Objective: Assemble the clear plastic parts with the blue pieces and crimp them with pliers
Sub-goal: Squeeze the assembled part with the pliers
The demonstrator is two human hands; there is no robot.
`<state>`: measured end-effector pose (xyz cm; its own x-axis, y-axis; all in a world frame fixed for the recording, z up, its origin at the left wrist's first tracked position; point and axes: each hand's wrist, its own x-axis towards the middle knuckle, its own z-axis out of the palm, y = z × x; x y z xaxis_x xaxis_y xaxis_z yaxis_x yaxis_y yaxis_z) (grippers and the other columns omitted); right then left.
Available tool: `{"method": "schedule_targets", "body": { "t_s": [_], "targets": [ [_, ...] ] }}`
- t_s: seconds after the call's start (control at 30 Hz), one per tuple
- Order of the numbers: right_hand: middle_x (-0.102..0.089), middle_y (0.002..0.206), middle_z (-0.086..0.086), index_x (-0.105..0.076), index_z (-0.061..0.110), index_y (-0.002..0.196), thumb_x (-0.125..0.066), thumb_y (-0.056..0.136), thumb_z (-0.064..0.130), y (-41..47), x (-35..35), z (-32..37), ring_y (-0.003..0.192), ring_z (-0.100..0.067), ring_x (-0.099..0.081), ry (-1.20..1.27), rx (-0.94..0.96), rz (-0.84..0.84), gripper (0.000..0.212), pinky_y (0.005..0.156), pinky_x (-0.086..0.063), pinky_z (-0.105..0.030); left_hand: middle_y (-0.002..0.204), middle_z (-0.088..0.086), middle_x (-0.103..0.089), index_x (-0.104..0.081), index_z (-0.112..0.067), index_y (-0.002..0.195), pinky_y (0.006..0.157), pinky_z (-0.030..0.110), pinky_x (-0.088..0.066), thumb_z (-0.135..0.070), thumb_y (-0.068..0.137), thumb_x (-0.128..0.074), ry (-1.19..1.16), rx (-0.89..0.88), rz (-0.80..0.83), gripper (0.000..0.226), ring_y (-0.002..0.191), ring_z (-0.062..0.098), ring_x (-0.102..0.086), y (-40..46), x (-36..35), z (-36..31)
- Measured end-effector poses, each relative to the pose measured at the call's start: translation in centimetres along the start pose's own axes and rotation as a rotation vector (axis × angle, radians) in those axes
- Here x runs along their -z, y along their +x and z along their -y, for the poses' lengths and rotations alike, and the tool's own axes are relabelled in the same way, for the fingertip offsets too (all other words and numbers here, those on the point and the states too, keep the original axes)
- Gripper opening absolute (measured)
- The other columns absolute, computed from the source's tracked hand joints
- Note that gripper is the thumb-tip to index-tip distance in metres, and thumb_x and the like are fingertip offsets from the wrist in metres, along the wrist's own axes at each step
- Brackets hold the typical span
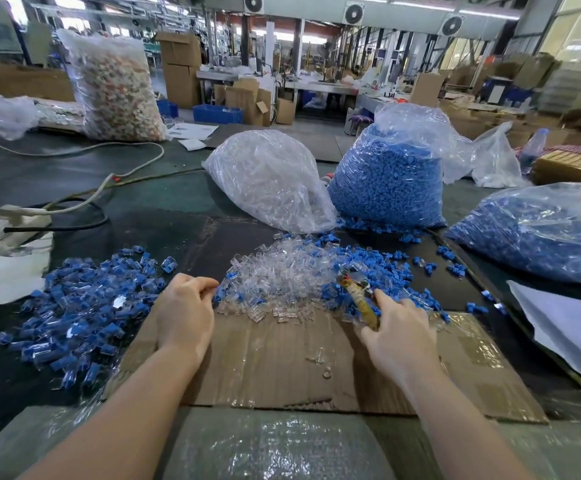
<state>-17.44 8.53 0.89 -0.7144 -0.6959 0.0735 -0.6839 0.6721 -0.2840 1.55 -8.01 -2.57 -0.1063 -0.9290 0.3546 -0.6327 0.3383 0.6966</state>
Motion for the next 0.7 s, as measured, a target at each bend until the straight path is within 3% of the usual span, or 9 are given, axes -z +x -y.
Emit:
{"method": "schedule_targets", "body": {
  "t_s": [0.1, 0.2, 0.27, 0.33, 0.4, 0.47, 0.57, 0.7],
  "targets": [
    [-0.041, 0.136, -0.006, -0.022, 0.026, 0.147, -0.049, 0.091, 0.050, 0.2, -1.0, -0.6, 0.126, -0.025, -0.037, -0.125, 0.010, -0.054, 0.066, 0.103, -0.032, -0.039, 0.102, 0.002, -0.055, -0.067, -0.014, 0.112, 0.078, 0.026, -0.034, -0.012, 0.088, -0.062, 0.104, -0.059, 0.008, 0.025, 0.096, 0.016, -0.037, -0.4, -0.1, -0.2],
    [-0.040, 0.137, -0.006, -0.020, 0.027, 0.147, -0.045, 0.091, 0.057, 0.3, -1.8, -1.0, 0.126, -0.023, -0.037, -0.200, 0.021, -0.088, 0.069, 0.103, -0.032, -0.037, 0.094, -0.005, -0.052, -0.067, -0.016, 0.110, 0.078, 0.021, -0.038, -0.012, 0.085, -0.066, -0.042, -0.185, 0.068, 0.026, 0.088, 0.011, -0.043, -1.5, -0.4, -1.9],
    [-0.041, 0.135, -0.005, -0.019, 0.027, 0.147, -0.042, 0.090, 0.060, 0.4, -2.2, -1.2, 0.125, -0.022, -0.038, -0.218, 0.018, -0.109, 0.070, 0.102, -0.033, -0.036, 0.084, -0.012, -0.054, -0.070, -0.017, 0.100, 0.074, 0.011, -0.043, -0.012, 0.082, -0.068, -0.194, -0.304, 0.272, 0.019, 0.075, 0.001, -0.051, -2.6, -0.6, -3.4],
    [-0.042, 0.134, -0.005, -0.019, 0.027, 0.148, -0.040, 0.090, 0.062, 0.3, -2.4, -1.2, 0.124, -0.023, -0.038, -0.218, 0.012, -0.118, 0.071, 0.100, -0.034, -0.036, 0.085, -0.018, -0.056, -0.068, -0.026, 0.097, 0.075, 0.004, -0.042, -0.021, 0.080, -0.069, -0.254, -0.381, 0.555, 0.018, 0.075, -0.002, -0.054, -3.9, -0.9, -4.6],
    [-0.041, 0.134, -0.006, -0.018, 0.027, 0.148, -0.039, 0.090, 0.062, 0.3, -2.5, -1.2, 0.125, -0.024, -0.037, -0.215, 0.010, -0.112, 0.072, 0.100, -0.034, -0.037, 0.093, -0.016, -0.055, -0.064, -0.034, 0.099, 0.078, 0.009, -0.045, -0.034, 0.075, -0.072, -0.297, -0.395, 0.786, 0.025, 0.081, 0.002, -0.056, -4.7, -1.3, -5.4],
    [-0.041, 0.135, -0.007, -0.017, 0.026, 0.148, -0.039, 0.089, 0.063, 0.4, -2.5, -1.3, 0.125, -0.025, -0.037, -0.217, 0.007, -0.106, 0.073, 0.100, -0.034, -0.038, 0.100, -0.017, -0.050, -0.061, -0.040, 0.102, 0.080, 0.013, -0.047, -0.044, 0.069, -0.075, -0.292, -0.436, 0.897, 0.036, 0.087, 0.002, -0.054, -5.2, -1.7, -5.8],
    [-0.040, 0.135, -0.008, -0.018, 0.026, 0.147, -0.039, 0.089, 0.064, 0.5, -2.5, -1.3, 0.126, -0.026, -0.037, -0.229, -0.004, -0.097, 0.073, 0.100, -0.034, -0.038, 0.104, -0.020, -0.045, -0.067, -0.037, 0.103, 0.088, 0.013, -0.041, -0.043, 0.069, -0.076, -0.212, -0.530, 0.933, 0.036, 0.095, -0.001, -0.047, -5.6, -2.3, -5.9],
    [-0.036, 0.138, -0.008, -0.020, 0.027, 0.147, -0.042, 0.087, 0.064, 0.7, -2.5, -1.0, 0.128, -0.026, -0.033, -0.181, -0.015, -0.081, 0.074, 0.101, -0.033, -0.040, 0.094, -0.020, -0.050, -0.073, -0.025, 0.092, 0.076, 0.005, -0.038, -0.029, 0.077, -0.074, -0.199, -0.518, 0.789, 0.015, 0.082, -0.004, -0.049, -5.6, -3.0, -5.8]
  ]
}}
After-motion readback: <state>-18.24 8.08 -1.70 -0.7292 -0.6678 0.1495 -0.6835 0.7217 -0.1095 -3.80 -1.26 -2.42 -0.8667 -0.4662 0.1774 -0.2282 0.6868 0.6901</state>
